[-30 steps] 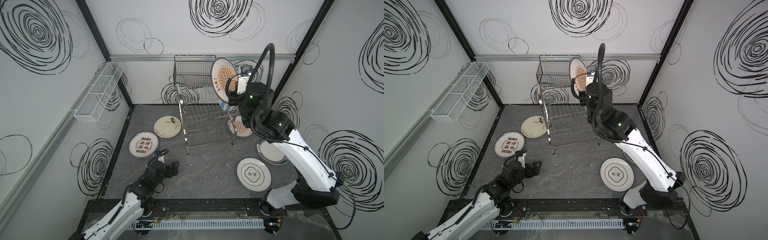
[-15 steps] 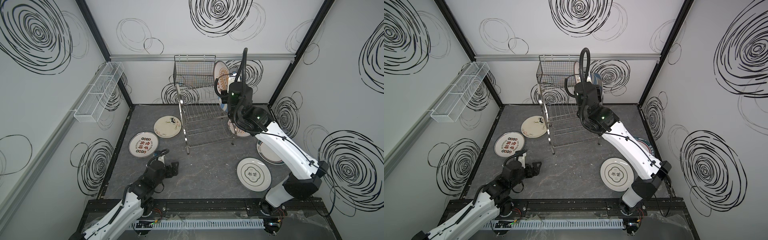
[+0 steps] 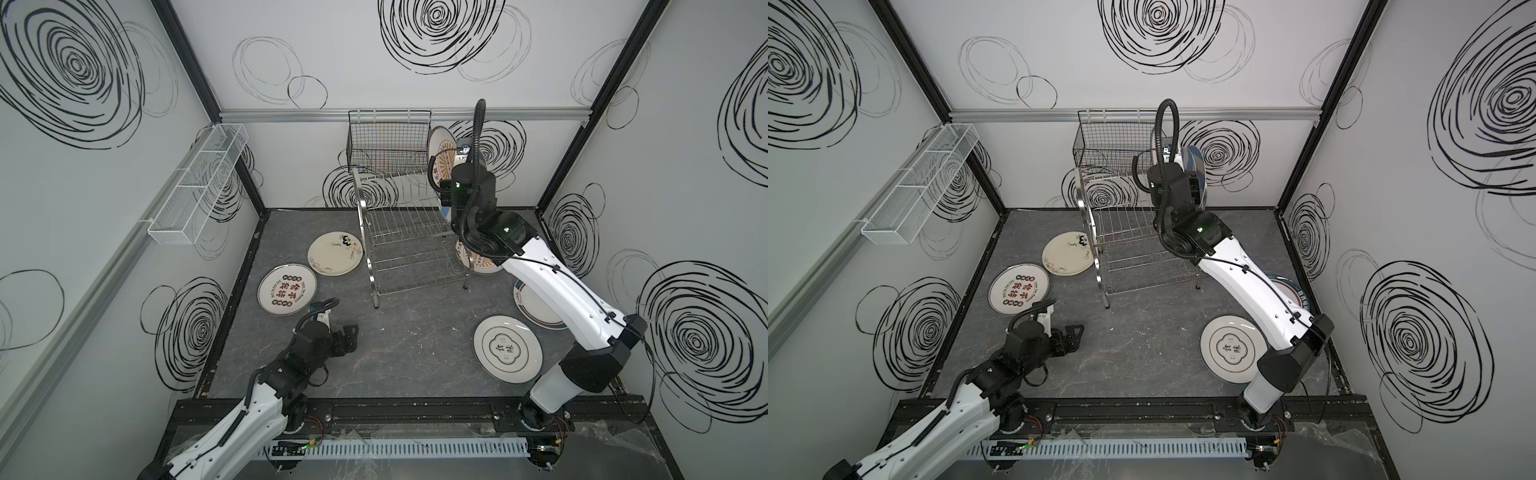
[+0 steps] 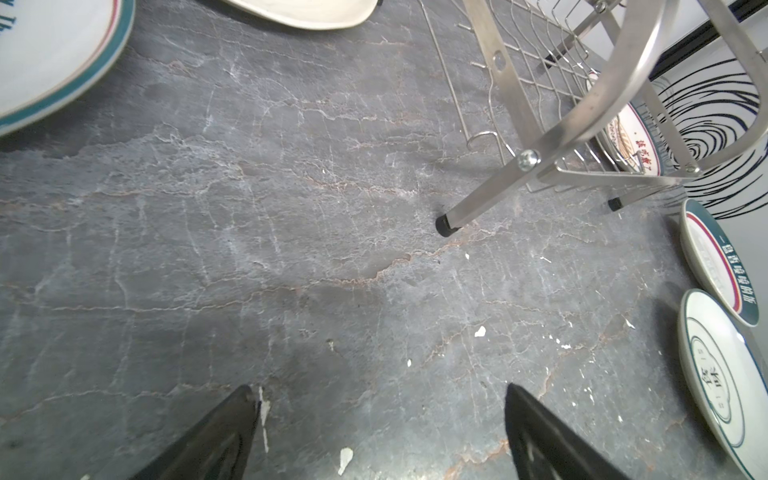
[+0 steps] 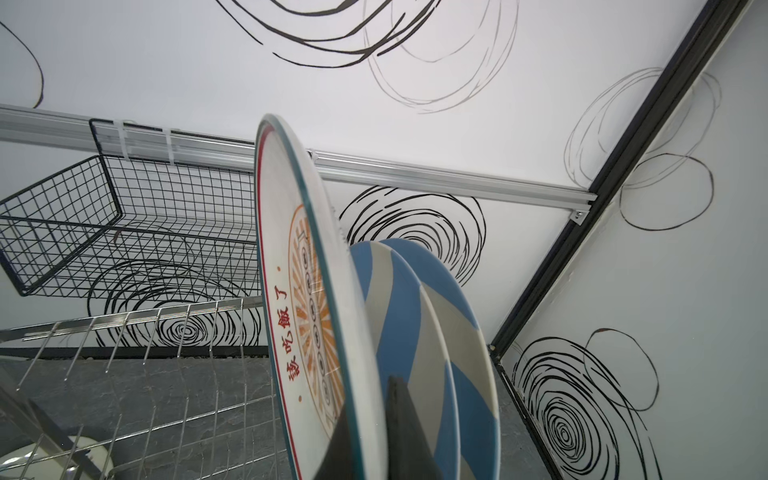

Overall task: Load the plates into the dish rack
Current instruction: 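Lower the sunburst plate into the rack slot beside the striped plates with the right gripper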

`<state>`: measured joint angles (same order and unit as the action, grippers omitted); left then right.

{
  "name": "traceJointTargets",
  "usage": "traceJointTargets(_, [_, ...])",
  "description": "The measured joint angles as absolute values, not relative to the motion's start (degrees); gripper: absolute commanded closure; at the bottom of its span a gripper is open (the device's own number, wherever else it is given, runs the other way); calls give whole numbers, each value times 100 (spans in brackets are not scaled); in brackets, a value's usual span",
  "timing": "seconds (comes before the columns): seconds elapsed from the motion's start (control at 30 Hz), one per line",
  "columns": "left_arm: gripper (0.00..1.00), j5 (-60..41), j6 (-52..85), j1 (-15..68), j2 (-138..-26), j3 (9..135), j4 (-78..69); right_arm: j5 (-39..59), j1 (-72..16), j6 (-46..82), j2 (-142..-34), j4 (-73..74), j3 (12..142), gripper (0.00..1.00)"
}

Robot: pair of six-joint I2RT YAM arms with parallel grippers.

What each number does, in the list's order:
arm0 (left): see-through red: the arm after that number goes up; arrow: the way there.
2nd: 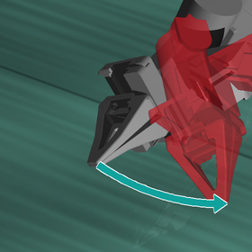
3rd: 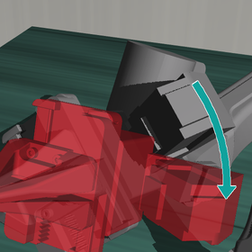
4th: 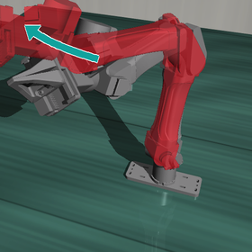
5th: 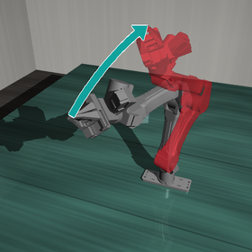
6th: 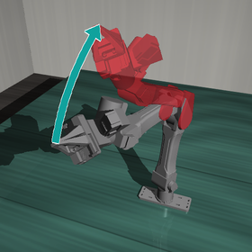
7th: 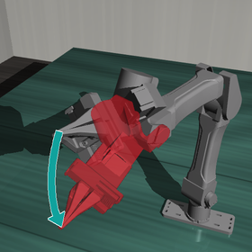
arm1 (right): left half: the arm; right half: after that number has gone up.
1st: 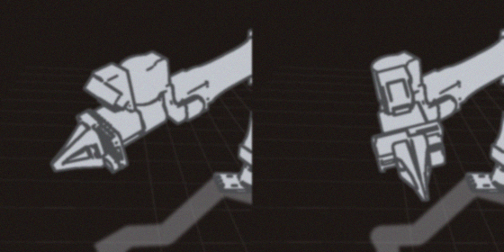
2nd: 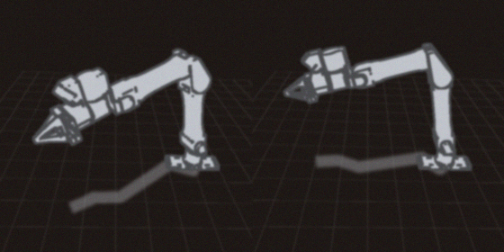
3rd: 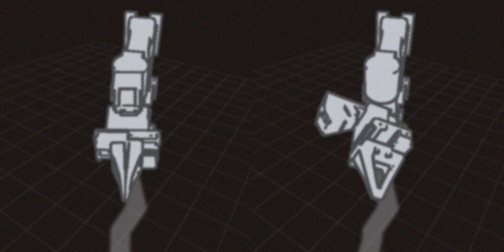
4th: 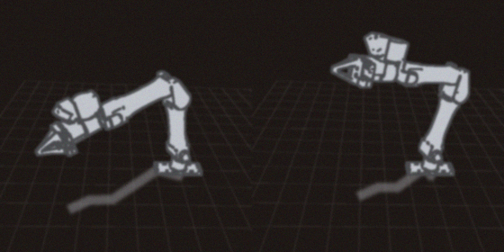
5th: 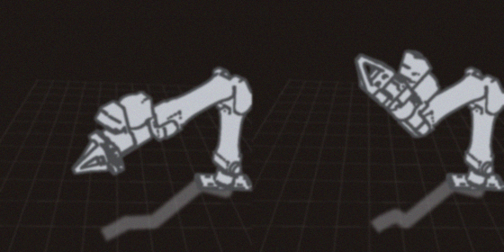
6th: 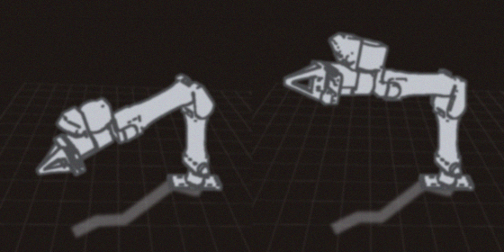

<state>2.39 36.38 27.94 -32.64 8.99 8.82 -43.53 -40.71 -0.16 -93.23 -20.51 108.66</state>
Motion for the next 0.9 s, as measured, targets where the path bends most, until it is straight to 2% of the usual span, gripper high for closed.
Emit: traceJointTargets(0.9, [4,152,3634,2757,-3253,899,843,-4399,-3929,174,-9588,-2021,10739,100])
